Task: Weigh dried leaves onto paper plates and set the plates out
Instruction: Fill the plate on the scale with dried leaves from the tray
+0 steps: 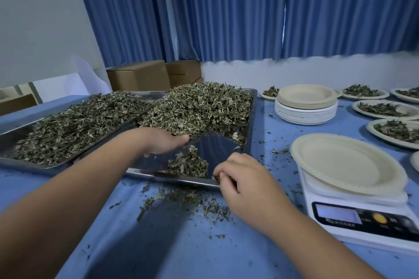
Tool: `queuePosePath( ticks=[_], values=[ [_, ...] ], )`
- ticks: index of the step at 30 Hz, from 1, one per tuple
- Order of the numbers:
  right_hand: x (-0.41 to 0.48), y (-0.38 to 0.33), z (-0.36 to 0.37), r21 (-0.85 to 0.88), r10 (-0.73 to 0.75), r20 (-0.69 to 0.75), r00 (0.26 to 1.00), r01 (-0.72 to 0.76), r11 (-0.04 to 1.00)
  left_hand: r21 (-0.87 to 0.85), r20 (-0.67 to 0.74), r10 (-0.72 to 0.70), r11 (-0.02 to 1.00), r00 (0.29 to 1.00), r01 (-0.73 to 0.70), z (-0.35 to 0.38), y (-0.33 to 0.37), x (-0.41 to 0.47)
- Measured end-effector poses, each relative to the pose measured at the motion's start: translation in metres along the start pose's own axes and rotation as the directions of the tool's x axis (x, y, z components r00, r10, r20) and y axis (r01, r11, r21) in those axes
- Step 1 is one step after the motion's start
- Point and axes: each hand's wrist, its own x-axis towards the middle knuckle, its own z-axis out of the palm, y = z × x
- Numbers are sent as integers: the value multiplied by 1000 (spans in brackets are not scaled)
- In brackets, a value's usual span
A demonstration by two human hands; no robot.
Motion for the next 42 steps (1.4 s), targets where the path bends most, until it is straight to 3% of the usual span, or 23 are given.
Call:
queuePosePath(
  ticks=[3, 7, 9, 11, 14, 18, 22, 28, 31, 39, 42],
  values=[
    [-3, 0, -3, 7, -9, 1, 1000, 9, 1000, 78, 63, -81, 994, 995, 76, 13, 17, 3],
    [-4, 1, -3, 25, -19, -22, 1000, 19, 1000, -250, 158, 0, 967, 987, 40, 5, 33, 8],
    [-4, 2, -3, 30, -22, -26, 999, 23, 999, -292, 129, 8, 956, 992, 31, -1, 36, 11],
    [-4, 4, -2, 31, -24, -24, 999, 25, 999, -237, 2, -5, 971, 1000, 5, 1, 42, 18],
    [-4, 5, 0, 34, -32, -32, 999, 33, 999, 72, -232, 129, 991, 964, -115, 17, 45, 39],
    [-4, 3, 3, 28, -34, -47, 998, 35, 999, 64, -34, 322, 945, 946, -319, 34, 36, 44],
    [-6, 5, 1, 38, -33, -64, 997, 36, 999, 31, -10, 388, 921, 922, -388, 41, 31, 33],
    [-5, 8, -10, 28, -21, -115, 993, 25, 999, -42, -53, 486, 872, 872, -489, 48, 38, 1],
    [-6, 7, -21, 33, -23, -144, 989, 28, 999, 5, -100, 501, 864, 860, -503, 59, 42, -9],
    [-36, 29, -91, -84, -123, -395, 910, 98, 992, -11, -204, 535, 836, 820, -549, 73, 39, -29],
    [-47, 57, -120, -136, -69, -474, 878, 4, 991, -24, -259, 572, 801, 778, -598, 77, 40, -32]
  ],
)
